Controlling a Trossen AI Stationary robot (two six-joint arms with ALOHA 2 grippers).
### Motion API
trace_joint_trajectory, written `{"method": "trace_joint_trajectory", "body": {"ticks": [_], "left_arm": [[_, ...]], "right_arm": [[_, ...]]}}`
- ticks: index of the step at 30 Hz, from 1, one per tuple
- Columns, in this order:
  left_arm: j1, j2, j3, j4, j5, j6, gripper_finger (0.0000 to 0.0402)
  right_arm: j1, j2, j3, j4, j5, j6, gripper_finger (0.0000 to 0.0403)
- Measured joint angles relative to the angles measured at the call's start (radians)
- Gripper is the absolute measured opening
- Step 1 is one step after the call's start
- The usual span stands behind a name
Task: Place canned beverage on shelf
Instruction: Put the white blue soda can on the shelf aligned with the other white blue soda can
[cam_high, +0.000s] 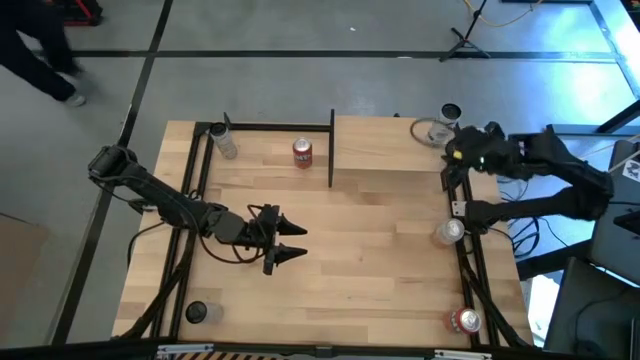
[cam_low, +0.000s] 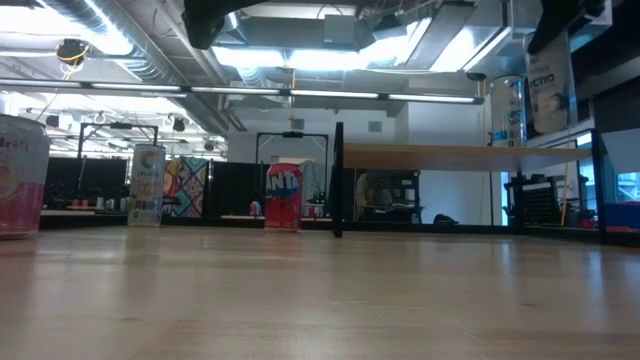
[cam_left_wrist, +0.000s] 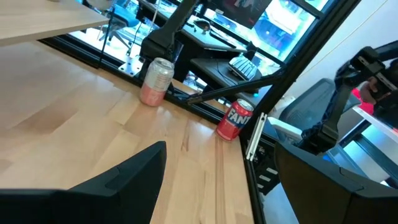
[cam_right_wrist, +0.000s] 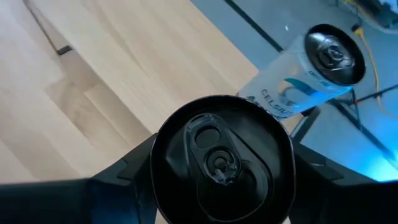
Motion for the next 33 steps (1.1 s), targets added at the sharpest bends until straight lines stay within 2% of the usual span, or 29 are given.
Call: {"method": "trace_joint_trajectory", "body": {"ticks": [9, 16, 21, 33], "left_arm": [[0.0, 0.0, 0.0, 0.0, 0.017, 0.0, 0.0292], [0.0, 0.0, 0.0, 0.0, 0.049, 0.001, 0.0293], [0.0, 0.0, 0.0, 0.0, 0.052, 0.001, 0.0293], [0.0, 0.0, 0.0, 0.0, 0.052, 0.009, 0.0293]], "right_arm": [[-0.355, -0.002, 0.0, 0.148, -0.255, -0.224, 0.0231], [-0.512, -0.007, -0.07, 0.197, -0.454, -0.307, 0.0231], [-0.586, -0.035, -0.108, 0.228, -0.527, -0.347, 0.0231], [-0.679, -0.053, -0.109, 0.215, -0.577, -0.376, 0.0231]]}}
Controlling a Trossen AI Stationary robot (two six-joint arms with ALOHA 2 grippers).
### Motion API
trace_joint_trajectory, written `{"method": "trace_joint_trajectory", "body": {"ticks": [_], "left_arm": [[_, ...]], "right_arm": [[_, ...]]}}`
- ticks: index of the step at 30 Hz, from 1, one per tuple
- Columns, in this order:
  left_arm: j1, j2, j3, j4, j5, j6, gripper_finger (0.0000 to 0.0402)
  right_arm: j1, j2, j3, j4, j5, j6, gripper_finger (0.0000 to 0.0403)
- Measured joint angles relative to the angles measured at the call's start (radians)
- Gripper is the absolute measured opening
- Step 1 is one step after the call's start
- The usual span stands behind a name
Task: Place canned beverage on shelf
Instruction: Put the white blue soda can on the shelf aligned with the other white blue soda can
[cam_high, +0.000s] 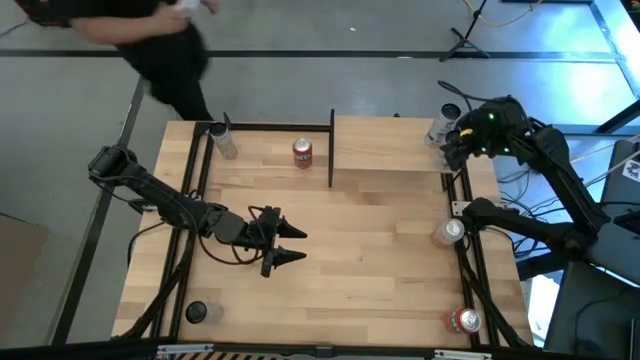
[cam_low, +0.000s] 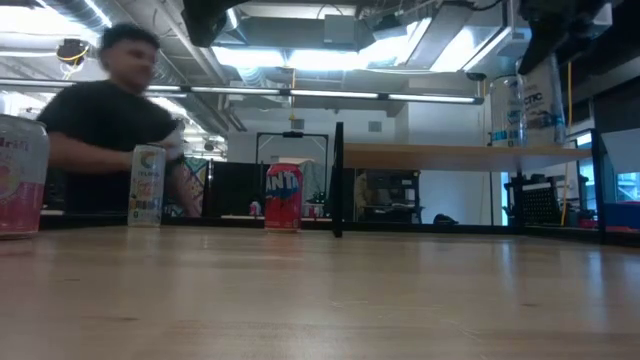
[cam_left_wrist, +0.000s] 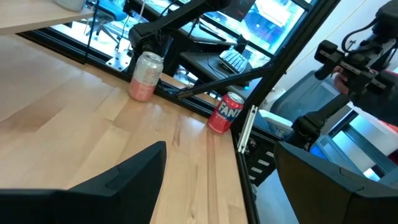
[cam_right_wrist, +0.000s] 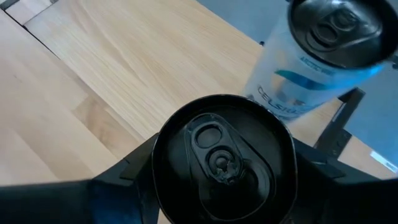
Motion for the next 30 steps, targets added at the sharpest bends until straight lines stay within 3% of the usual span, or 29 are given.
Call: {"method": "trace_joint_trajectory", "body": {"ticks": [7, 15, 30], "left_arm": [[0.0, 0.0, 0.0, 0.0, 0.0, 0.0, 0.0293], [0.0, 0.0, 0.0, 0.0, 0.0, 0.0, 0.0293], [0.0, 0.0, 0.0, 0.0, -0.004, 0.0, 0.0292]], "right_arm": [[-0.006, 0.005, 0.0, 0.001, 0.0, -0.002, 0.0233], [-0.006, 0.009, 0.0, 0.002, 0.011, -0.027, 0.0294], [-0.003, 0.009, 0.001, 0.068, 0.084, -0.023, 0.0301]]}}
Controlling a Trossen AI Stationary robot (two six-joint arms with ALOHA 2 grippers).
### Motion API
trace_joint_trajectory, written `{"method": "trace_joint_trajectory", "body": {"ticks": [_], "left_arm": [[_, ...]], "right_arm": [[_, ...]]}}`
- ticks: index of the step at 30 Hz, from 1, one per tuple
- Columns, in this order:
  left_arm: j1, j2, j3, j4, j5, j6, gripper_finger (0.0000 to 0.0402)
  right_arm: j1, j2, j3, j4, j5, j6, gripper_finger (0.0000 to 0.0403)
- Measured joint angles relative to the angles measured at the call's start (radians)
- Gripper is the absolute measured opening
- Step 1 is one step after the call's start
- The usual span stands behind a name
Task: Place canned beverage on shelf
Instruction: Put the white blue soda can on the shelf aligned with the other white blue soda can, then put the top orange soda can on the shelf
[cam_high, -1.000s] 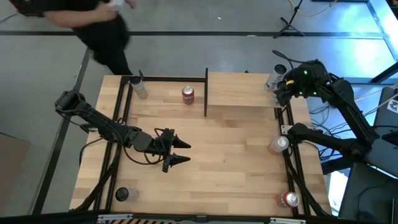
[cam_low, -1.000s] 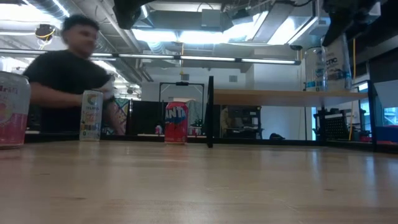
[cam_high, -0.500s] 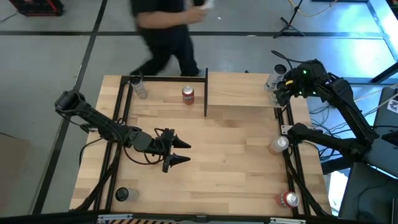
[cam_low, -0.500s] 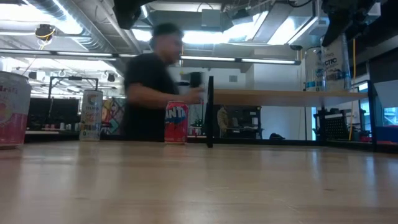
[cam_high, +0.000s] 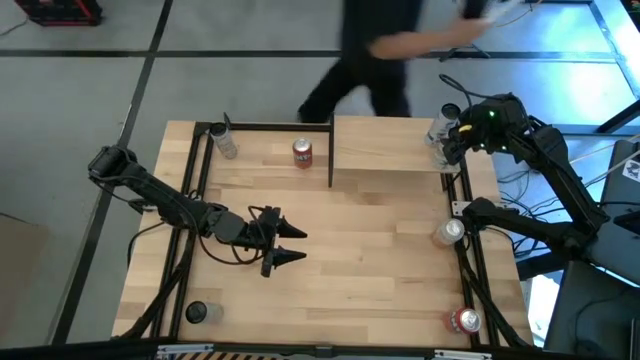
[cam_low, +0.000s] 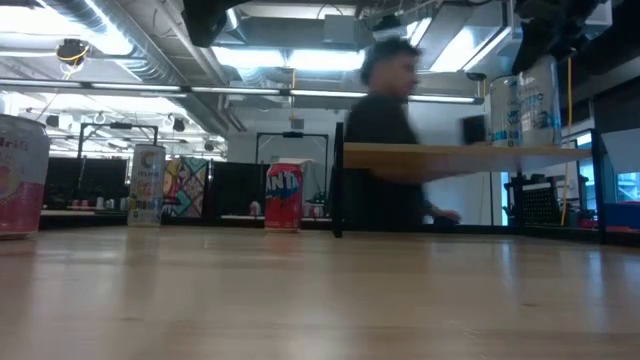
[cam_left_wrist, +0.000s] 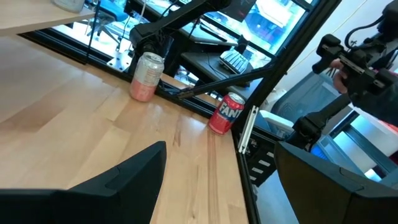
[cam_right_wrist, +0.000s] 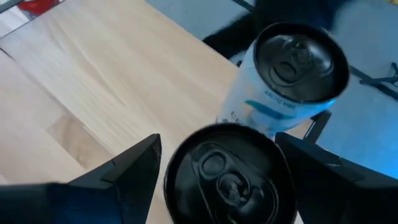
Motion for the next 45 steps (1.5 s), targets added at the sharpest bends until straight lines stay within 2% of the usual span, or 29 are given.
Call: {"method": "trace_joint_trajectory", "body": {"ticks": [7, 12, 16, 21, 27, 35, 40, 45], "left_arm": [[0.0, 0.0, 0.0, 0.0, -0.008, 0.0, 0.0292], [0.0, 0.0, 0.0, 0.0, -0.007, 0.0, 0.0292], [0.007, 0.0, 0.0, 0.0, 0.001, 0.0, 0.0292], [0.028, -0.025, 0.008, -0.014, 0.028, 0.001, 0.0292], [0.074, -0.071, 0.093, -0.202, 0.025, 0.041, 0.0292], [0.216, -0.076, 0.27, -0.594, 0.021, 0.119, 0.0292], [0.351, -0.076, 0.313, -0.698, 0.033, 0.219, 0.0292], [0.515, -0.071, 0.314, -0.722, 0.165, 0.295, 0.0292]], "right_arm": [[0.0, 0.0, 0.071, -0.002, 0.067, -0.011, 0.0302], [0.0, 0.0, 0.14, -0.009, 0.051, -0.025, 0.0302], [0.0, 0.0, 0.186, -0.015, -0.076, 0.004, 0.0302], [0.001, 0.0, 0.197, -0.011, -0.317, 0.111, 0.0302], [0.001, -0.005, 0.197, -0.02, -0.409, 0.158, 0.0302], [0.001, 0.01, 0.197, 0.009, -0.423, 0.159, 0.0302], [0.002, 0.033, 0.197, 0.019, -0.426, 0.163, 0.0302], [0.085, 0.048, 0.196, 0.057, -0.405, 0.219, 0.0302]]}}
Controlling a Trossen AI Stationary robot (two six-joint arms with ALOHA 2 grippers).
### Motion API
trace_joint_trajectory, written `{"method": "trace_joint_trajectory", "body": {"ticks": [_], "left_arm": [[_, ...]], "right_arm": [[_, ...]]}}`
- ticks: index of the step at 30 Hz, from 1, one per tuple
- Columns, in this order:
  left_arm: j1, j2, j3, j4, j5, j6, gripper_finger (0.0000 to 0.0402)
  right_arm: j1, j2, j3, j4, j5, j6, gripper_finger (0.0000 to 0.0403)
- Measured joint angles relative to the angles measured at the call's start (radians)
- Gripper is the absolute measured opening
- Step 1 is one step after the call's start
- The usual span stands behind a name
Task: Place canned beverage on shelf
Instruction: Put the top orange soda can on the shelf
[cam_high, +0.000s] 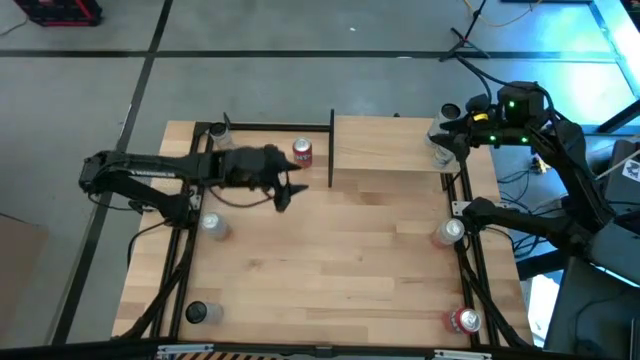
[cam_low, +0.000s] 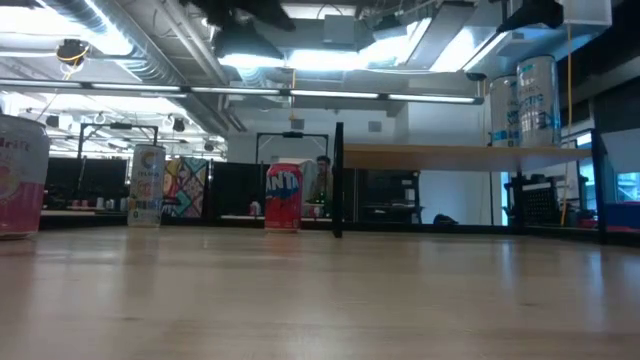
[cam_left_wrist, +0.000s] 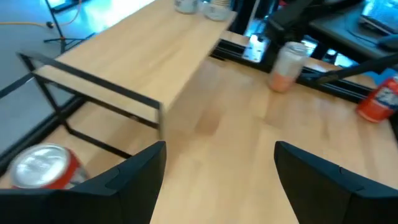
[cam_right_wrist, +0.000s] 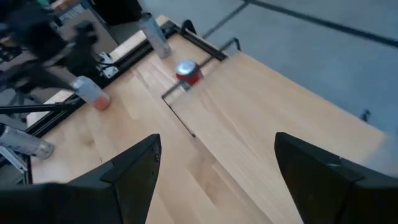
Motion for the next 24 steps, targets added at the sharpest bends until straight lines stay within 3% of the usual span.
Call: {"method": "trace_joint_trajectory", "body": {"ticks": [9, 16, 24], "left_arm": [[0.261, 0.006, 0.0, -0.008, 0.252, 0.11, 0.0292], [0.363, 0.053, 0.0, -0.003, 0.274, 0.223, 0.0292], [0.418, 0.188, 0.0, 0.005, 0.267, 0.296, 0.0292]], "right_arm": [[0.269, 0.031, 0.0, 0.129, 0.217, 0.106, 0.0302], [0.428, 0.113, 0.0, 0.152, 0.285, 0.103, 0.0302], [0.558, 0.211, 0.0, 0.188, 0.344, 0.076, 0.0302]]}}
